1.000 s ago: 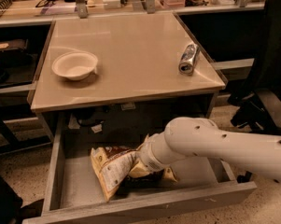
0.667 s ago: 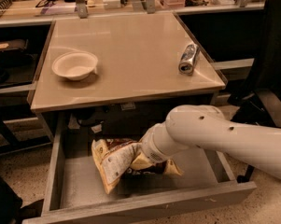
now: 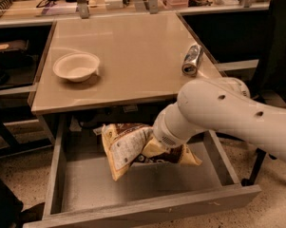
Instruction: Pick brown chip bag from top drawer and place on counter
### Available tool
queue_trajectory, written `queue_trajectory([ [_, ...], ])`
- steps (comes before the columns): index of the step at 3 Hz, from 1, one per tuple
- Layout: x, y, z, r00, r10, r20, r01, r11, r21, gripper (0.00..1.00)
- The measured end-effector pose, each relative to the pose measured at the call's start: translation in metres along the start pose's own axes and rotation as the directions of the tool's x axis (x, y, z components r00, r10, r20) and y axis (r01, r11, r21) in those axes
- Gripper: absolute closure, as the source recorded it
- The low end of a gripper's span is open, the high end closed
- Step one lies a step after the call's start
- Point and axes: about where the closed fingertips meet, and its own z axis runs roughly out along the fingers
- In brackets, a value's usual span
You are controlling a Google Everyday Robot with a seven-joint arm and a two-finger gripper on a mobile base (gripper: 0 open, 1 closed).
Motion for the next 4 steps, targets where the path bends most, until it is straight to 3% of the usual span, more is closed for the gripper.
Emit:
queue_trajectory([
  [2,-0.030,-0.030,-0.083,1.000,0.014,-0.026,-0.011,0.9942,0.107,1.00],
  [4,-0.077,-0.080,-0.124,1.000,-0.002,0.015,0.000,0.9898,0.142,1.00],
])
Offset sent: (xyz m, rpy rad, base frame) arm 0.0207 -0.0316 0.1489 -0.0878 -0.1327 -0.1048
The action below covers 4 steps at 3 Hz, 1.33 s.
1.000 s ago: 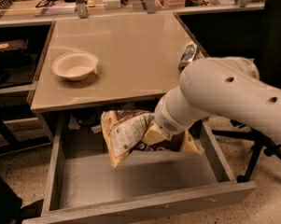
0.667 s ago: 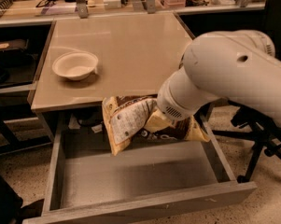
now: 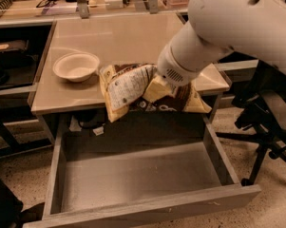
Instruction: Pick brown chip bag from top drawer and place on counter
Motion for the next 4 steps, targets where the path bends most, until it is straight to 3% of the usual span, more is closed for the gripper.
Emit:
queue_trajectory([
  [1,-0.023,-0.030,0.006,1.000,0.008,0.004,-0.008,1.0000,-0.001,1.00],
  [2,-0.031,-0.034,0.003,1.000,0.004,0.016,-0.004,1.0000,0.005,1.00],
  [3,-0.032,-0.034,0.008,0.999,0.033,0.011,-0.033,0.9994,-0.007,1.00],
  [4,-0.043,-0.050,0.017,0.996,0.086,0.010,-0.086,0.9961,-0.018,1.00],
])
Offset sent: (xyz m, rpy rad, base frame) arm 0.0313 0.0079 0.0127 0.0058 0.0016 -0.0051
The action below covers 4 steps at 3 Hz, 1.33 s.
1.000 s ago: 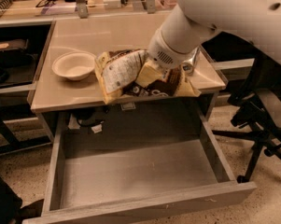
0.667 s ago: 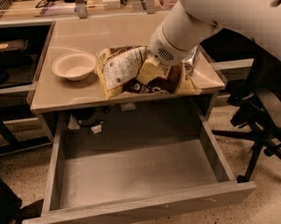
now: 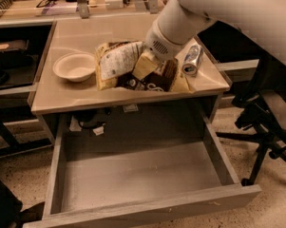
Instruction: Pick brown chip bag from top drawer and place on counter
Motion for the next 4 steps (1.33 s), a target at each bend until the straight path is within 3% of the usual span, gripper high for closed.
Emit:
queue_trajectory([
  [2,-0.029,-0.033,0.022,0.996,0.088,-0.015,-0.088,0.9961,-0.008,1.00],
  [4,-0.038,-0.053,0.056,0.992,0.122,-0.028,-0.122,0.9923,-0.021,1.00],
])
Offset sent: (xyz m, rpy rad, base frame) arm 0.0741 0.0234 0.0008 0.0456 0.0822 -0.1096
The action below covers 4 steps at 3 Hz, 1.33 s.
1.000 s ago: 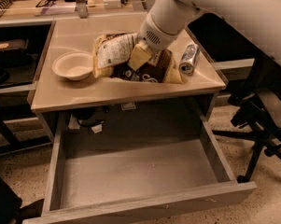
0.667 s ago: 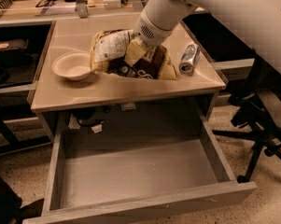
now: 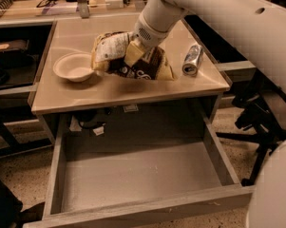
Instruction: Pick brown chip bag from top drawer and place on counter
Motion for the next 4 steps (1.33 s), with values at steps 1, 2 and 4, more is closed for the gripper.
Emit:
queue_trajectory([
  [1,0.002,-0.008,0.016,1.000,0.008,-0.015,-0.008,0.9999,-0.009,1.00],
  [2,0.007,-0.016,0.028,0.999,0.021,-0.030,-0.022,0.9996,-0.018,1.00],
  [4,0.007,-0.016,0.029,0.999,0.022,-0.031,-0.023,0.9996,-0.018,0.60],
])
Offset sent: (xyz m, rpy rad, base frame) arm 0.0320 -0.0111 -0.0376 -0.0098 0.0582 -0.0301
